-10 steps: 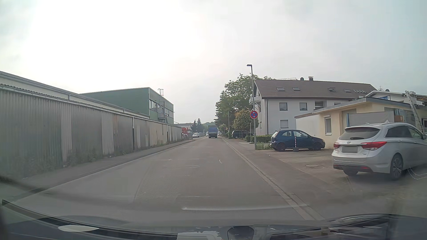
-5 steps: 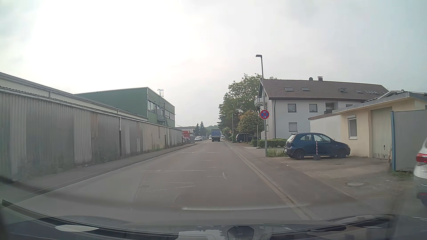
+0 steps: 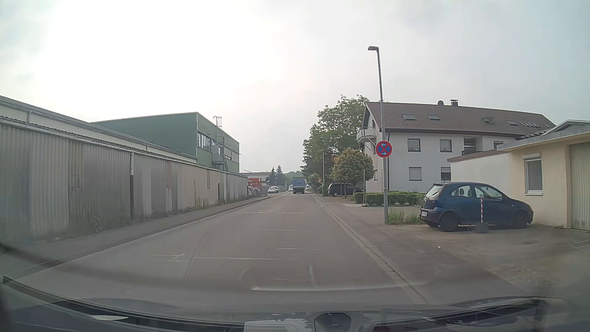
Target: Follow the waypoints while adhering to traffic rules and regulations
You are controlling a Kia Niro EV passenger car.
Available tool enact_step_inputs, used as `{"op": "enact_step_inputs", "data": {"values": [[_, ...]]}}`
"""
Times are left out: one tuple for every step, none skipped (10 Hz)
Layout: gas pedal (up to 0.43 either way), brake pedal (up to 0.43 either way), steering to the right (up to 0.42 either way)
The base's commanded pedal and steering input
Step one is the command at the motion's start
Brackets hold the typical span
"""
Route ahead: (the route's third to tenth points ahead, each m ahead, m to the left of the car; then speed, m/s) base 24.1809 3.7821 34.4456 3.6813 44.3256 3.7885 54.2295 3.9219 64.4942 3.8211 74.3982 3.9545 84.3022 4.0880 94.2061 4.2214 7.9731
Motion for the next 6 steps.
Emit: {"op": "enact_step_inputs", "data": {"values": [[0.24,0.0,0.002],[0.228,0.0,0.001],[0.22,0.0,0.001],[0.209,0.0,0.0],[0.209,0.0,-0.001],[0.197,0.0,-0.003]]}}
